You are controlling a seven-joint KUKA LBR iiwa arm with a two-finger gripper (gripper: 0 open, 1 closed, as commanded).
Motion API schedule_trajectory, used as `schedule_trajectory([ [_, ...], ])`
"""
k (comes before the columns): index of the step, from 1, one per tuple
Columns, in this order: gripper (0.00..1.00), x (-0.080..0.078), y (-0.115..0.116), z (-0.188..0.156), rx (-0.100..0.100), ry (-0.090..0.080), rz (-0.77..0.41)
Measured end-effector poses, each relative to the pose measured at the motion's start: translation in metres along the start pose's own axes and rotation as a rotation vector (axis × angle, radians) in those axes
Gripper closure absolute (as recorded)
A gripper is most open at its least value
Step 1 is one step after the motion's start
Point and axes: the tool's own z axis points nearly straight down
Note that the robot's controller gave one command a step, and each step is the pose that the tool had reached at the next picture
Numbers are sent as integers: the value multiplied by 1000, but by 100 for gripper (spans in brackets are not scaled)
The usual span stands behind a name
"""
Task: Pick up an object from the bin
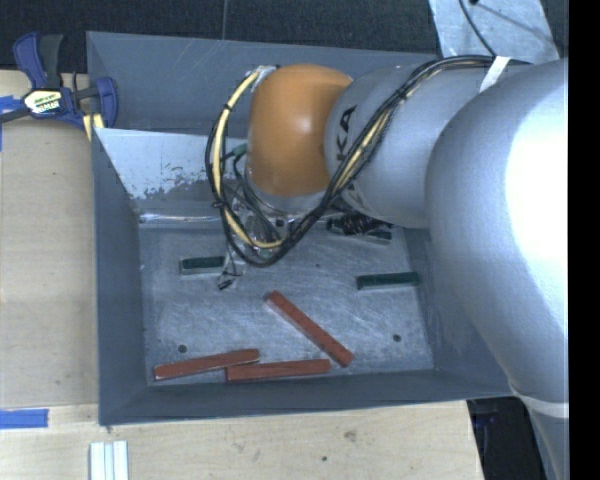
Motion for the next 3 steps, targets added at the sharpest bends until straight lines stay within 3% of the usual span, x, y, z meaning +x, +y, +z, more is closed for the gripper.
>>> schedule_trajectory([
  [1, 0, 11, 4, 58, 2, 3, 114],
  [2, 0, 11, 4, 57, 0, 0, 113],
  [3, 100, 9, 4, 55, -1, -3, 114],
])
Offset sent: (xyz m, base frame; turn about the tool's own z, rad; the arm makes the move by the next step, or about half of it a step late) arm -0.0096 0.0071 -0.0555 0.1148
